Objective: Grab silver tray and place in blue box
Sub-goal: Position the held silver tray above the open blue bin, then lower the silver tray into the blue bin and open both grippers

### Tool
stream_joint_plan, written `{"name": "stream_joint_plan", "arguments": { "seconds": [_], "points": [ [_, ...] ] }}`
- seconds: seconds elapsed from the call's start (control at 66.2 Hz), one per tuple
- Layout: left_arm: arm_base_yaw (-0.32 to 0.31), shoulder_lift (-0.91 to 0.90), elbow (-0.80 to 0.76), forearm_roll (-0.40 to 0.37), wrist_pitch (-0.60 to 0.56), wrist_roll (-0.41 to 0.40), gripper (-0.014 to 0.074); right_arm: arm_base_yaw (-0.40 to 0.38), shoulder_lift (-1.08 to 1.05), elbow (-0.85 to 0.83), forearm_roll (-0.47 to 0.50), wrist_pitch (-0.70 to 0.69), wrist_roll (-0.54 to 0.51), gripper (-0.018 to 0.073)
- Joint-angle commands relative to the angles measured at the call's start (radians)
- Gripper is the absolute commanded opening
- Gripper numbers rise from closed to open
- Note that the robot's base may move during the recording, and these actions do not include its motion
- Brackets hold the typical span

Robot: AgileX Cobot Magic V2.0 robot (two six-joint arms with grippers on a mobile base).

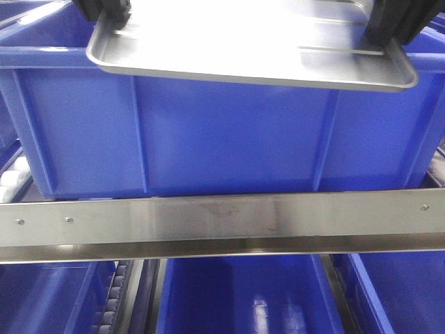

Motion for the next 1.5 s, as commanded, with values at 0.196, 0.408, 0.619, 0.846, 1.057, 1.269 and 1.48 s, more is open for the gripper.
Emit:
{"name": "stream_joint_plan", "arguments": {
  "seconds": [0.196, 0.408, 0.619, 0.846, 1.057, 1.269, 1.48],
  "points": [
    [0.000, -0.041, -0.028, 0.052, -0.023, 0.008, -0.0097, -0.004, -0.032, -0.035, -0.056, -0.023, -0.013, 0.0059],
    [0.000, -0.041, -0.037, 0.083, -0.023, 0.017, -0.0097, -0.004, -0.033, -0.091, -0.057, 0.038, -0.019, 0.0059],
    [0.028, -0.041, -0.138, 0.113, -0.058, 0.104, -0.0097, -0.004, -0.033, -0.268, -0.056, 0.111, -0.019, 0.0059],
    [0.128, 0.016, -0.286, 0.050, -0.066, 0.190, -0.0097, -0.004, -0.011, -0.382, -0.059, 0.032, -0.060, 0.0059],
    [0.183, 0.130, -0.318, 0.026, -0.186, 0.204, -0.0097, -0.004, 0.094, -0.421, -0.109, -0.043, -0.065, 0.0059],
    [0.195, 0.262, -0.318, 0.028, -0.289, 0.204, -0.0097, -0.053, 0.224, -0.422, -0.151, -0.081, -0.065, 0.0059],
    [0.213, 0.371, -0.318, 0.027, -0.373, 0.203, -0.0097, -0.116, 0.349, -0.422, -0.150, -0.101, -0.065, 0.0059]
  ]
}}
